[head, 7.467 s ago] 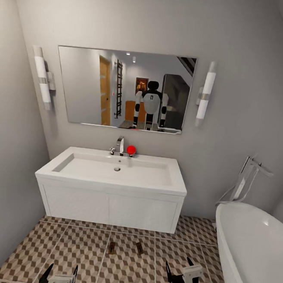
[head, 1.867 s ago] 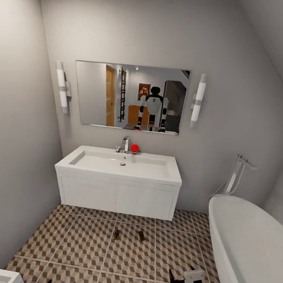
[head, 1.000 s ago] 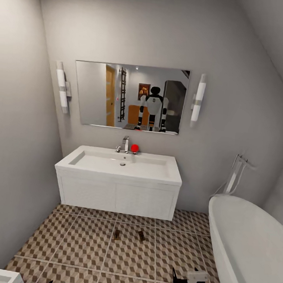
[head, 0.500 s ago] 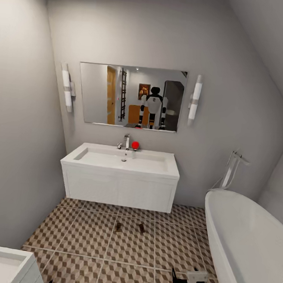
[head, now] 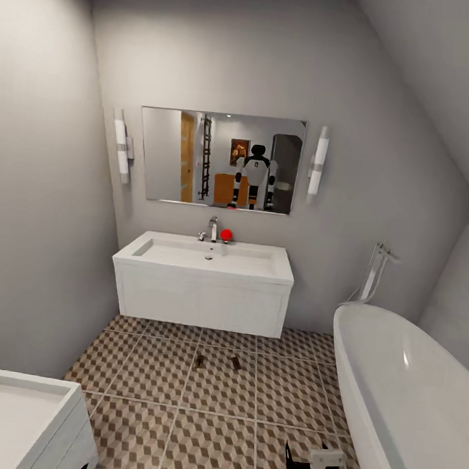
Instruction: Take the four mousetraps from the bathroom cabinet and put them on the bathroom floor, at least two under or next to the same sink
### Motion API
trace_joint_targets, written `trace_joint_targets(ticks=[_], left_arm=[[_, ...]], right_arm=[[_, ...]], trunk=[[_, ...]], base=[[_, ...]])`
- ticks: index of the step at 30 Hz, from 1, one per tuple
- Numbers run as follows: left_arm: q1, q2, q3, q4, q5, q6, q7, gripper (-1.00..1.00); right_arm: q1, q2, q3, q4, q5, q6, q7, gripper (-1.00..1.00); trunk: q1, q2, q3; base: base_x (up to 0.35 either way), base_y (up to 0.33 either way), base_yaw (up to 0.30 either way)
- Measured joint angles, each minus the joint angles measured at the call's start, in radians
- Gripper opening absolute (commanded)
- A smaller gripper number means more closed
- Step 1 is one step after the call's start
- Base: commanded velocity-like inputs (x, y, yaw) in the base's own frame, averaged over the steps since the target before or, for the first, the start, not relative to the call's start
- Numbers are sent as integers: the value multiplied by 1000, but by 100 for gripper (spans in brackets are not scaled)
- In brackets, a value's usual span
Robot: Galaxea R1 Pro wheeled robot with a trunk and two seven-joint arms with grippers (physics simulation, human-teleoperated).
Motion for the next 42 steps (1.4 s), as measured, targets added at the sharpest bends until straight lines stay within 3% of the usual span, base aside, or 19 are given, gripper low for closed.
trace_joint_targets(ticks=[13,42], left_arm=[[0,0,0,0,0,-1,-1,100],[0,-1,0,0,0,-2,-1,100]], right_arm=[[0,1,0,0,0,0,-1,100],[0,1,0,1,0,0,-1,100]], trunk=[[-1,0,4],[-1,0,16]], base=[[-224,0,212],[-6,0,247]])
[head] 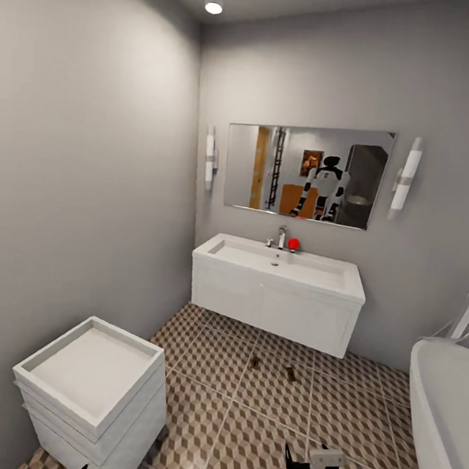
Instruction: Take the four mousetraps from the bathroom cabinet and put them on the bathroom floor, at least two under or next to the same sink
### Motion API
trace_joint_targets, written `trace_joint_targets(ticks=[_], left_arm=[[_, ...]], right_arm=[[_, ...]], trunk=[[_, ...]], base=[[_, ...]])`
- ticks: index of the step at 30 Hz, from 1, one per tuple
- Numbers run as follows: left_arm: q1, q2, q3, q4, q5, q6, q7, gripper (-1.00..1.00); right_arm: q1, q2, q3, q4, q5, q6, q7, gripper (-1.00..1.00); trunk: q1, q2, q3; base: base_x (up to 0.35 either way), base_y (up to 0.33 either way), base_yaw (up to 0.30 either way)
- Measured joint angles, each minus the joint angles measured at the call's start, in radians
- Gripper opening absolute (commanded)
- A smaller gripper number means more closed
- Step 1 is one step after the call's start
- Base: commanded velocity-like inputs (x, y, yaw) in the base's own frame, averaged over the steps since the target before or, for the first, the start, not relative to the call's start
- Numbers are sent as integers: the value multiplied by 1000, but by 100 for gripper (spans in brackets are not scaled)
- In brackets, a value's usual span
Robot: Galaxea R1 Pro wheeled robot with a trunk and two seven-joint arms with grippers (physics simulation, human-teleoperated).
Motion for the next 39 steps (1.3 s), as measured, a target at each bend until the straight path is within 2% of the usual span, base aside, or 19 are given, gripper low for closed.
trace_joint_targets(ticks=[39], left_arm=[[0,0,0,0,0,0,0,100]], right_arm=[[0,2,0,0,0,2,0,100]], trunk=[[0,0,0]], base=[[0,0,252]])
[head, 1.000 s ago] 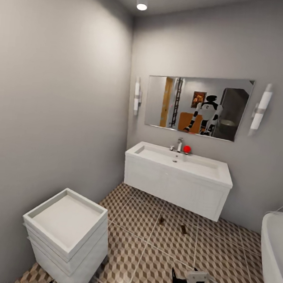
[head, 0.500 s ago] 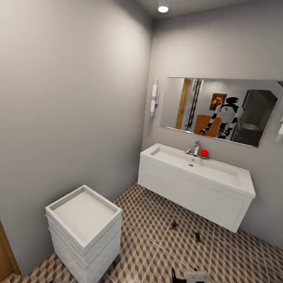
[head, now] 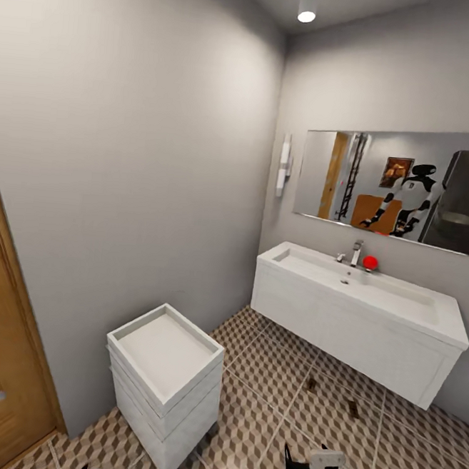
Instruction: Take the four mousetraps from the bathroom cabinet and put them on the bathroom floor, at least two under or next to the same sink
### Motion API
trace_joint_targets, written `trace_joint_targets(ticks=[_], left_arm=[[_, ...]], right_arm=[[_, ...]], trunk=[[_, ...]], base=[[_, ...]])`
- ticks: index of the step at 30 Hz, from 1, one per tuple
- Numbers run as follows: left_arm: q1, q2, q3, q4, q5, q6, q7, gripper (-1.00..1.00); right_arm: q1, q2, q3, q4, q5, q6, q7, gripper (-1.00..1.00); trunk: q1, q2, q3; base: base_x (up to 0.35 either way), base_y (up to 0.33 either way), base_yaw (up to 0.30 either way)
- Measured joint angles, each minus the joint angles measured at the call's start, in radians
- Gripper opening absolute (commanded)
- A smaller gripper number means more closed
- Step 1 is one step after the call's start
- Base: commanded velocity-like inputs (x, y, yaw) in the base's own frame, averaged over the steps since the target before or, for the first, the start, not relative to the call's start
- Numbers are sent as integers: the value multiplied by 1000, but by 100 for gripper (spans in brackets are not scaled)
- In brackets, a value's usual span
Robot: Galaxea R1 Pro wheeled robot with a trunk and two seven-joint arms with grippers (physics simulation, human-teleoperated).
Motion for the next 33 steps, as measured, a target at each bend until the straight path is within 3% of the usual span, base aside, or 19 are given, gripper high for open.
trace_joint_targets(ticks=[33], left_arm=[[0,-1,0,0,0,1,0,100]], right_arm=[[0,0,0,0,0,-1,0,100]], trunk=[[0,0,0]], base=[[0,0,253]])
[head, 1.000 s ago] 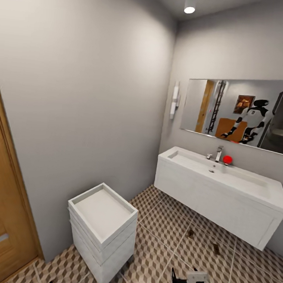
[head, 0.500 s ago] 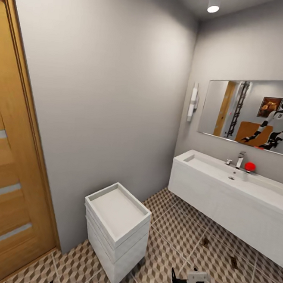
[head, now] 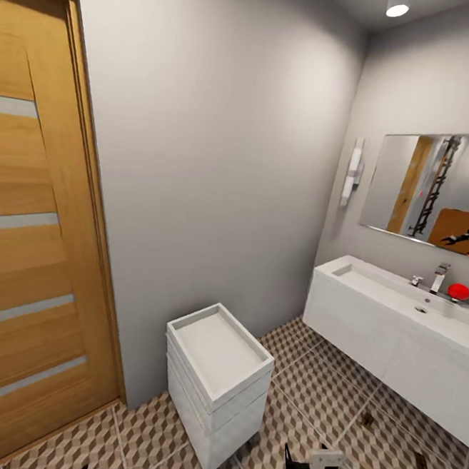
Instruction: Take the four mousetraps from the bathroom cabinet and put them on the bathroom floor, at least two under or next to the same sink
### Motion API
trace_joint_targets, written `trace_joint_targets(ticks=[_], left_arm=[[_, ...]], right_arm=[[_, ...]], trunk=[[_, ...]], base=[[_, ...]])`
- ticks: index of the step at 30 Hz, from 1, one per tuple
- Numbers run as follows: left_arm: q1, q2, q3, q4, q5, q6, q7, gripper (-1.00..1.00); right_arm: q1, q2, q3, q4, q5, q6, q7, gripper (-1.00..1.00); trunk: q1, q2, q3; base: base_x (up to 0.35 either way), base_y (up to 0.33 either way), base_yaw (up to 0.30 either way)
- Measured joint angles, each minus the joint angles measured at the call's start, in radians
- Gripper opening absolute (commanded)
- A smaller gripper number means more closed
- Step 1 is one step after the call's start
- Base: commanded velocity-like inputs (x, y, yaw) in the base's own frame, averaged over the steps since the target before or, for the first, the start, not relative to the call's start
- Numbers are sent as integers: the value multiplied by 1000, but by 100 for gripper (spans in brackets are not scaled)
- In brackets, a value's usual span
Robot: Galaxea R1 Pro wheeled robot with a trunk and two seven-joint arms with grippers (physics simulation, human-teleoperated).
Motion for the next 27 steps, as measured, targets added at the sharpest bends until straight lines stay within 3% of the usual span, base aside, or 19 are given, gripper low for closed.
trace_joint_targets(ticks=[15,27], left_arm=[[0,-3,0,-1,0,1,-1,100],[0,-3,0,-1,0,2,-1,100]], right_arm=[[0,0,0,0,0,0,0,100],[0,0,0,0,0,0,0,100]], trunk=[[0,0,0],[0,0,-12]], base=[[0,0,252],[0,0,143]])
